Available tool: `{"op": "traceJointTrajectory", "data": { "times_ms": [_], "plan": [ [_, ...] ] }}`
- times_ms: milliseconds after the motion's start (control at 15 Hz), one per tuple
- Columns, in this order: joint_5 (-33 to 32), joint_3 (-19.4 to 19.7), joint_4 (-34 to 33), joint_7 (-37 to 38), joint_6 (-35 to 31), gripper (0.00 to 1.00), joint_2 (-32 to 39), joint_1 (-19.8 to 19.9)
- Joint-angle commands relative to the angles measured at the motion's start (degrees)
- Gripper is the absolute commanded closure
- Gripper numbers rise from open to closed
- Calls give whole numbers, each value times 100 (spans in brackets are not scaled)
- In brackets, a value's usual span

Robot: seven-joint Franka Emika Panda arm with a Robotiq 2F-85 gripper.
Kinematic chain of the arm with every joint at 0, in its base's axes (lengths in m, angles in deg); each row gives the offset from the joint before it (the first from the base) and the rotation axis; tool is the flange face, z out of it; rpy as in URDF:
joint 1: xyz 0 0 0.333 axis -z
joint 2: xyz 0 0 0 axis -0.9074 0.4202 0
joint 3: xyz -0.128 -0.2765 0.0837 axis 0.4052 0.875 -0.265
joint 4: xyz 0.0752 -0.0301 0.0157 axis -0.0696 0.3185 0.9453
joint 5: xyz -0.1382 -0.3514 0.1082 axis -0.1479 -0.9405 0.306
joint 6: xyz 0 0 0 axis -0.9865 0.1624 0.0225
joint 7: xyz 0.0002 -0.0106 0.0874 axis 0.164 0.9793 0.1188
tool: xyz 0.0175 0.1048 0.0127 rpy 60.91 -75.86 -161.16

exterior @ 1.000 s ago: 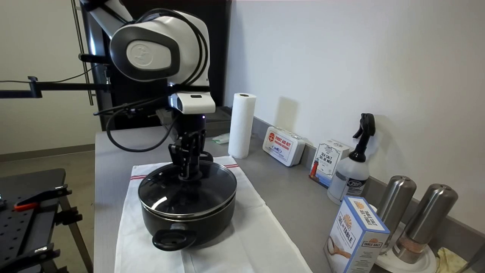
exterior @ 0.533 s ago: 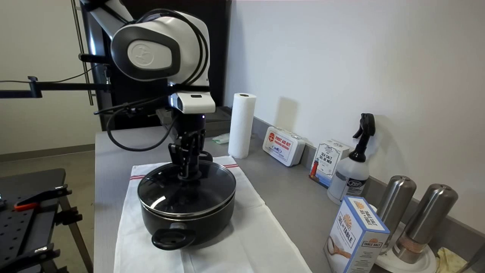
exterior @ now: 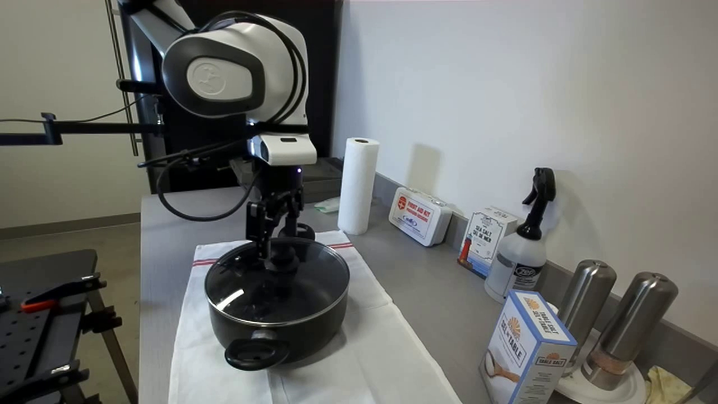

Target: Put the glass lid on the black pot.

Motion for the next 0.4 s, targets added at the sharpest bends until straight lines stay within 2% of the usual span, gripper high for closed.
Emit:
{"op": "traceJointTrajectory", "data": {
  "times_ms": [0,333],
  "plan": [
    [-355,-21,368,484,66,0,-625,-187],
    [-1204,-385,807,1407,206,0,-1517,-216]
  ]
}}
